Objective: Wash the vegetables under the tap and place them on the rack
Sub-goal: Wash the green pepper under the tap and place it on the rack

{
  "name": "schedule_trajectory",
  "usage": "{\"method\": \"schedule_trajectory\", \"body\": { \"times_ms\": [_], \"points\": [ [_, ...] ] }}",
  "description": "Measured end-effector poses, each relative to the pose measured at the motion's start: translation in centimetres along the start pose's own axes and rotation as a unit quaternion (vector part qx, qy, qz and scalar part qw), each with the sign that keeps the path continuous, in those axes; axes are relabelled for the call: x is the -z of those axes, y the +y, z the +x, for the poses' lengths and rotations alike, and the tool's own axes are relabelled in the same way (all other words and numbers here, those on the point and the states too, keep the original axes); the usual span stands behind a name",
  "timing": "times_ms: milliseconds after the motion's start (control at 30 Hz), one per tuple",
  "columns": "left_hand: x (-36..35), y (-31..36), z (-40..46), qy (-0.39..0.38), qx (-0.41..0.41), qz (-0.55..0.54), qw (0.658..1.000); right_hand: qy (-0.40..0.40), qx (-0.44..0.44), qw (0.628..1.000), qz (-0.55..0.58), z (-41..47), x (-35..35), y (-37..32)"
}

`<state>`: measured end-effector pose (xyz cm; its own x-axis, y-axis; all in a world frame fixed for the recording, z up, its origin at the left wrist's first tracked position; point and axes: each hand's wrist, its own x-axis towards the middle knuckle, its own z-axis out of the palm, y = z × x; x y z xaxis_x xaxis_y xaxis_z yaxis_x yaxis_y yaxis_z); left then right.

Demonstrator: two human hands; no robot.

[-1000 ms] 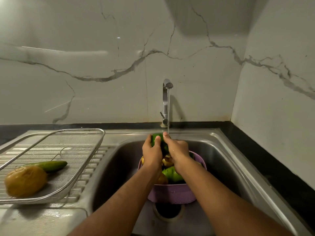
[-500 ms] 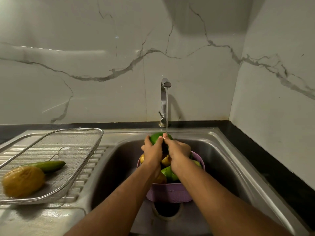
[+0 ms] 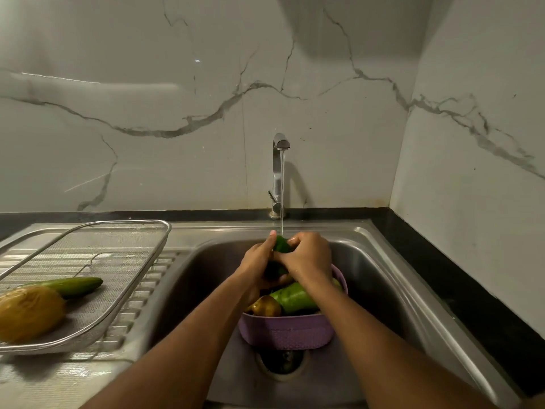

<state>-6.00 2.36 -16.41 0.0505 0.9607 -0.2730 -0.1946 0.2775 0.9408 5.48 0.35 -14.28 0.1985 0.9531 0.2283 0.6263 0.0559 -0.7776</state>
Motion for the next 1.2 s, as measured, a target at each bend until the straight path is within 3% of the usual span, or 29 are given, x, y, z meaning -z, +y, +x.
{"method": "schedule_trajectory", "body": {
  "times_ms": [100,267,533,600,767,833,1000,1200],
  "points": [
    [0.0,0.0,-0.1,-0.008,-0.020,-0.017,1.000,-0.003,0.066,0.998,-0.020,-0.2,-0.8,0.0],
    [0.1,0.4,-0.3,0.006,-0.071,-0.027,0.997,-0.035,0.092,0.995,-0.007,0.2,-1.0,-0.4],
    [0.5,0.4,-0.7,0.001,-0.141,0.080,0.987,-0.152,0.052,0.987,-0.009,0.8,0.3,-0.6],
    [0.4,0.3,-0.7,-0.011,-0.156,0.096,0.983,-0.138,0.048,0.989,-0.025,0.8,0.4,-0.4],
    [-0.3,0.3,-0.7,-0.004,-0.170,0.085,0.982,0.011,0.082,0.989,-0.125,-0.3,0.4,-0.9],
    [-0.1,0.4,-0.9,0.008,-0.168,0.082,0.982,0.007,0.086,0.989,-0.123,-0.3,0.1,-1.2],
    [0.9,0.3,-0.9,0.016,-0.188,0.120,0.975,-0.100,0.055,0.991,-0.075,0.2,-0.4,-1.1],
    [0.0,0.2,-0.8,0.018,-0.206,0.093,0.974,0.018,0.067,0.991,-0.119,-0.3,-0.3,-0.9]
  ]
}}
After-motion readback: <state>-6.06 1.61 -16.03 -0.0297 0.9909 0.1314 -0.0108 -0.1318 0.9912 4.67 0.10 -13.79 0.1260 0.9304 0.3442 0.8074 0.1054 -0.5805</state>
